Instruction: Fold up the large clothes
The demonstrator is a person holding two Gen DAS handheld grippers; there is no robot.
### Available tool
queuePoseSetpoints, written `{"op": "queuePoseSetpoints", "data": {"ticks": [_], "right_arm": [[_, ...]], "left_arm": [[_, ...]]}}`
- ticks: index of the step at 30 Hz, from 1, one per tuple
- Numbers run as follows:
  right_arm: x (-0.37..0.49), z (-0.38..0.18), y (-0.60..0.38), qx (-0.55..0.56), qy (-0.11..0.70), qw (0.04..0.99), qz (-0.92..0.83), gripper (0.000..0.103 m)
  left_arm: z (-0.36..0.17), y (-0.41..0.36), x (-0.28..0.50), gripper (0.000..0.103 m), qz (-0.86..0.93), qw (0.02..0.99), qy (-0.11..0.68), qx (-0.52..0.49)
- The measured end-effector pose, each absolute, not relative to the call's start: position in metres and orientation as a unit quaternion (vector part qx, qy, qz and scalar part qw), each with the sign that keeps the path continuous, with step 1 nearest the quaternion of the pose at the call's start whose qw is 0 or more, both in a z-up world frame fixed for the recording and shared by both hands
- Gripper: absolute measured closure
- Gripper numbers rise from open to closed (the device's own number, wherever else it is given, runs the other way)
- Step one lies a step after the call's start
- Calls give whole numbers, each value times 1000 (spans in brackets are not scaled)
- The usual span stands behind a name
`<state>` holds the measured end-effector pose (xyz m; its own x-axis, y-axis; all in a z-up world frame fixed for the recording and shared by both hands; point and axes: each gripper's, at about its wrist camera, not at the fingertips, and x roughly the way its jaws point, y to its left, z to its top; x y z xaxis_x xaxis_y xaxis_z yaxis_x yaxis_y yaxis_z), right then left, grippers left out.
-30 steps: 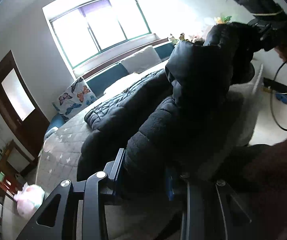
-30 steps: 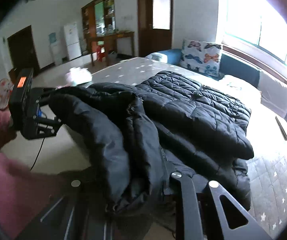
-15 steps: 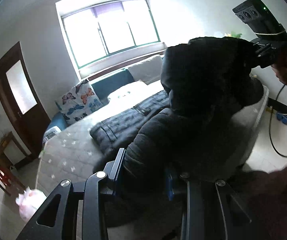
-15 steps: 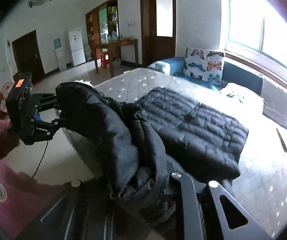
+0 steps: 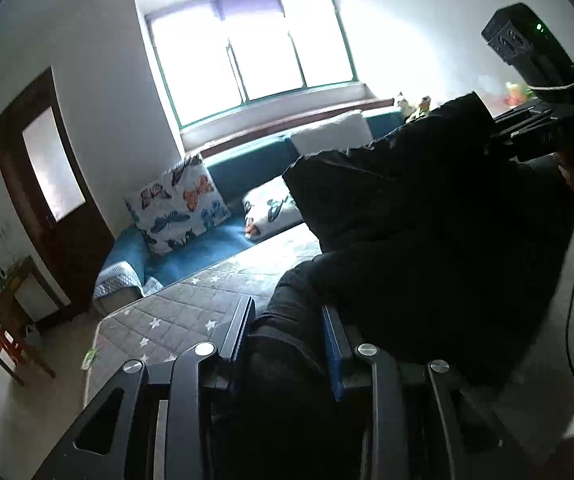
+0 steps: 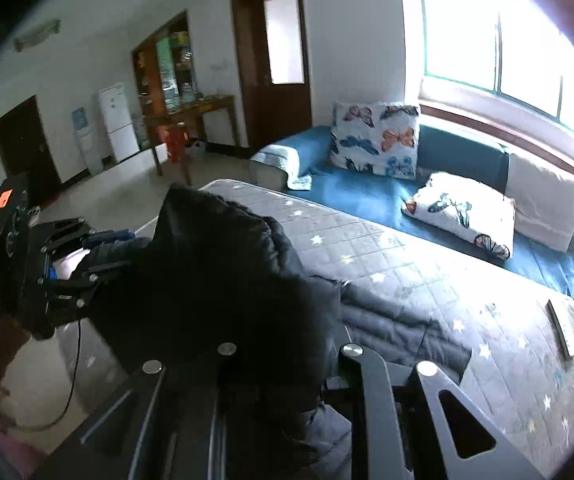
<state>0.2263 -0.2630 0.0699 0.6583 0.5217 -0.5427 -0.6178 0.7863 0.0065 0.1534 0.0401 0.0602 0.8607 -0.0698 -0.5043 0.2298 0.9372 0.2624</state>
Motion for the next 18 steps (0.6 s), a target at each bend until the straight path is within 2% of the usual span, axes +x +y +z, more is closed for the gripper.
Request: {"op": "queuePoseSetpoints", "data": {"ticks": [8, 18], "right_arm": [[346, 48, -253, -74, 310, 904, 284, 83], [417, -27, -267, 4, 392, 879, 271, 83]], "left_arm": [[39, 54, 304, 70, -60, 933, 330, 133], [-24, 57, 380, 69, -58, 902, 410, 124]]}}
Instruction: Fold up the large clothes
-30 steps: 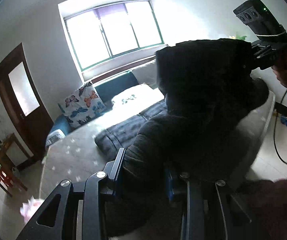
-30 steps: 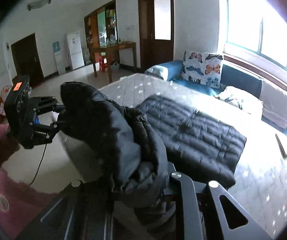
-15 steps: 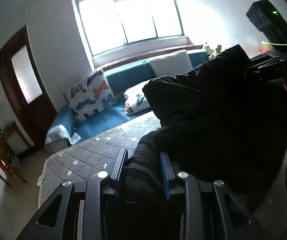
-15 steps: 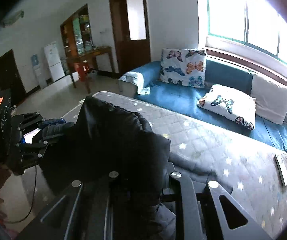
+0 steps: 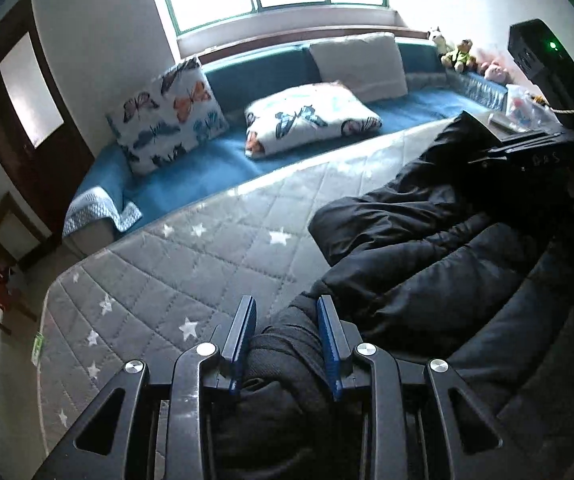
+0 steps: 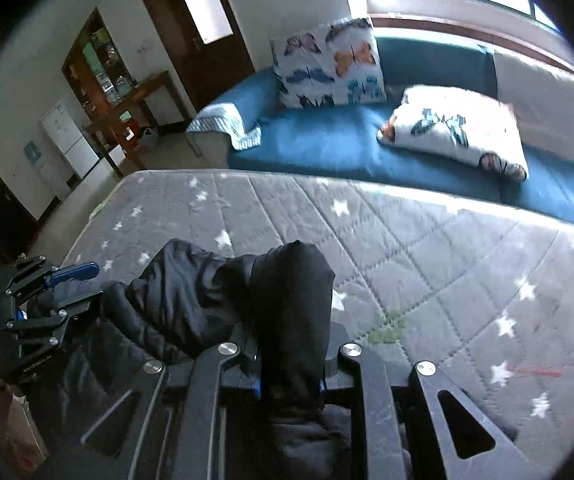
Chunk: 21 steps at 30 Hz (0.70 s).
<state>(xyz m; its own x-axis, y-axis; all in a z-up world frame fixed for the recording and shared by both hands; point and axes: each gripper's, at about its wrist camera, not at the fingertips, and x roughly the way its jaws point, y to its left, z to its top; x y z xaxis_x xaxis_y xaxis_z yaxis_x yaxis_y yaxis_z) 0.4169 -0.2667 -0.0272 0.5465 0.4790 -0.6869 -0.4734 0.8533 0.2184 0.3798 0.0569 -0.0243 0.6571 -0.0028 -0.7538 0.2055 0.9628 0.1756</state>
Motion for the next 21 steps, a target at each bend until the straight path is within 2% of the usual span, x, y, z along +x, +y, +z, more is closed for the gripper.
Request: {"op": "queuePoseSetpoints", "data": {"ticks": [7, 13, 17, 21], "right_arm": [[440, -51, -277, 51, 427, 860, 275, 80], [457, -74, -279, 78, 450, 848, 270, 74], [457, -69, -289, 100, 447, 847, 270, 72], [440, -37, -295, 95, 416, 862, 272, 72]], "left_arm": [[-72, 60, 394, 59, -31, 890, 427, 159], [-92, 76, 404, 52, -29, 888, 443, 125], [-95, 80, 405, 50, -29, 887, 447, 112], [-98, 79, 406, 47, -19, 887, 444, 124]]}}
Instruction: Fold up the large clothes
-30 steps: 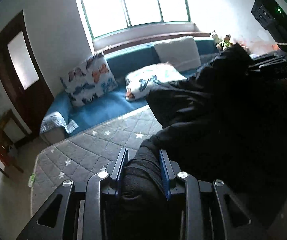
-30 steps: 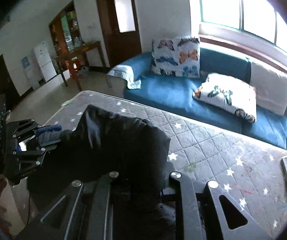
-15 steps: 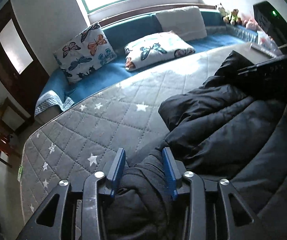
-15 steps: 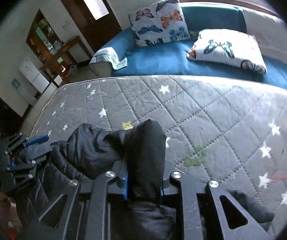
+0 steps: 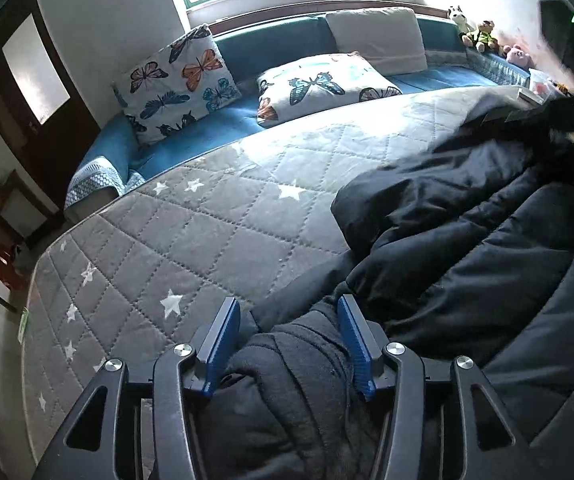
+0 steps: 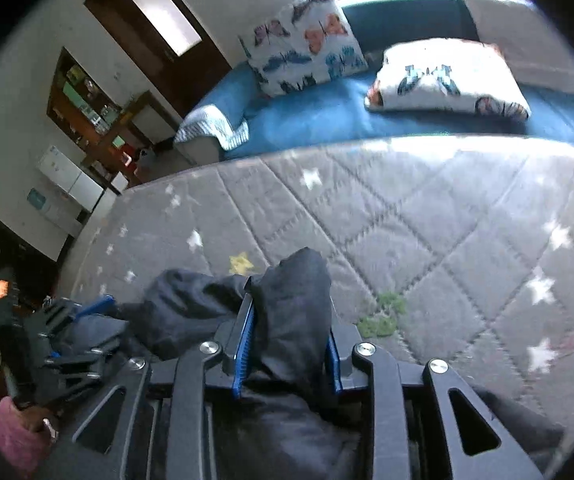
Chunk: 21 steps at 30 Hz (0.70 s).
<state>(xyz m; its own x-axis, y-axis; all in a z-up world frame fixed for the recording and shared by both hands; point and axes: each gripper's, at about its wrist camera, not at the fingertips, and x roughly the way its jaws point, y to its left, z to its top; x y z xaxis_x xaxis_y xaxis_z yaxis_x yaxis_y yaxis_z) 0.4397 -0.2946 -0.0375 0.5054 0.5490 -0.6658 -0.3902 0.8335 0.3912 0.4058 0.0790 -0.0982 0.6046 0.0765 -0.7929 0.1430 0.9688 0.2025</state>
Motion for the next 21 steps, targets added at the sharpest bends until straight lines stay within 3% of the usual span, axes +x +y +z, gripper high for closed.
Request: {"op": "queuePoseSetpoints", "data": {"ticks": [8, 14, 21], "right_arm": [[352, 26, -333, 58, 370, 886, 272, 68], [331, -12, -351, -4, 402, 892, 207, 68], [356, -64, -364, 34, 411, 888, 202, 76]], "left_arm": [[-98, 84, 406, 40, -13, 889, 444, 111], [-98, 87, 407, 36, -7, 889, 445, 106], [-101, 91, 412, 32, 1, 888, 449, 99]]}}
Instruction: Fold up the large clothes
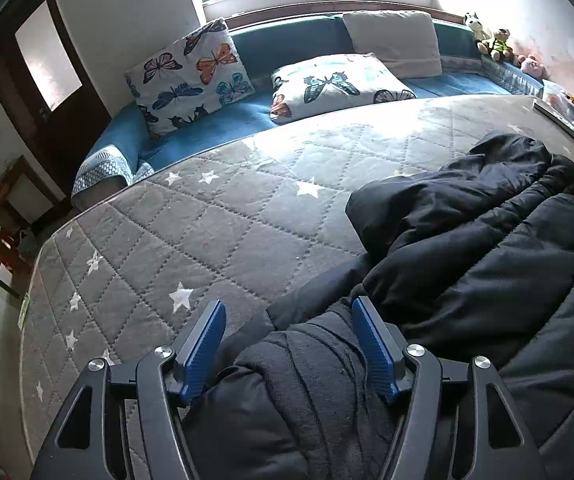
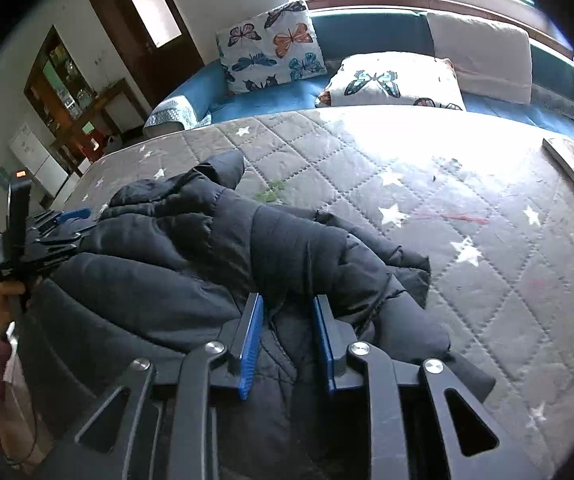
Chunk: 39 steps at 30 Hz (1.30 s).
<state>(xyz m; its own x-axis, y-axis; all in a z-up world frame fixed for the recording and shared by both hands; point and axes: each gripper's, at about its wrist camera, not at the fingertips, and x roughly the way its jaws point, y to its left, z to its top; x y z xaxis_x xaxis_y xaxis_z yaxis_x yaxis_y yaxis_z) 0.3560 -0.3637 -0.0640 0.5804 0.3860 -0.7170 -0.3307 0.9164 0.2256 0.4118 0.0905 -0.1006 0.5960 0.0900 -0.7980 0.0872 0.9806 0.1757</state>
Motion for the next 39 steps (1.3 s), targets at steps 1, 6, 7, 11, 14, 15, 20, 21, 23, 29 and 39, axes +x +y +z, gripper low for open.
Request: {"op": "queuePoseSetpoints", "data": {"ticks": [1, 6, 7, 11, 14, 15, 20, 21, 23, 29, 39], "right_arm": [[355, -65, -362, 29, 409, 890, 200, 76], [354, -34, -353, 24, 421, 888, 184, 74], [351, -27, -352, 25, 413, 890, 191, 73], [353, -1, -314, -1, 391, 893, 223, 73], [363, -5, -283, -23, 392, 888, 238, 73], [367, -12, -275, -26, 397, 885, 242, 73], [405, -64, -251, -53, 447, 872, 193, 77], [409, -71, -252, -51, 455, 868, 193, 77], [412, -74, -254, -50, 450, 871, 191, 77], [390, -42, -257, -34, 428, 882, 196, 77], [364, -24, -211, -70, 392, 881, 257, 74]], "left_arm": [[-101, 91, 412, 29, 3, 888, 450, 97], [-92, 93, 408, 29, 4, 890, 445, 99], [-87, 92, 406, 29, 8, 891, 442, 101], [-53, 88, 389, 29, 17, 904, 413, 108], [-18, 90, 369, 29, -3, 921, 384, 74], [-8, 92, 361, 29, -12, 924, 377, 63], [14, 95, 326, 29, -41, 926, 372, 45], [14, 96, 317, 29, -48, 925, 373, 45], [11, 99, 301, 29, -56, 923, 379, 40], [-9, 108, 264, 31, -89, 917, 389, -8], [-24, 110, 324, 65, -105, 903, 412, -63]]}}
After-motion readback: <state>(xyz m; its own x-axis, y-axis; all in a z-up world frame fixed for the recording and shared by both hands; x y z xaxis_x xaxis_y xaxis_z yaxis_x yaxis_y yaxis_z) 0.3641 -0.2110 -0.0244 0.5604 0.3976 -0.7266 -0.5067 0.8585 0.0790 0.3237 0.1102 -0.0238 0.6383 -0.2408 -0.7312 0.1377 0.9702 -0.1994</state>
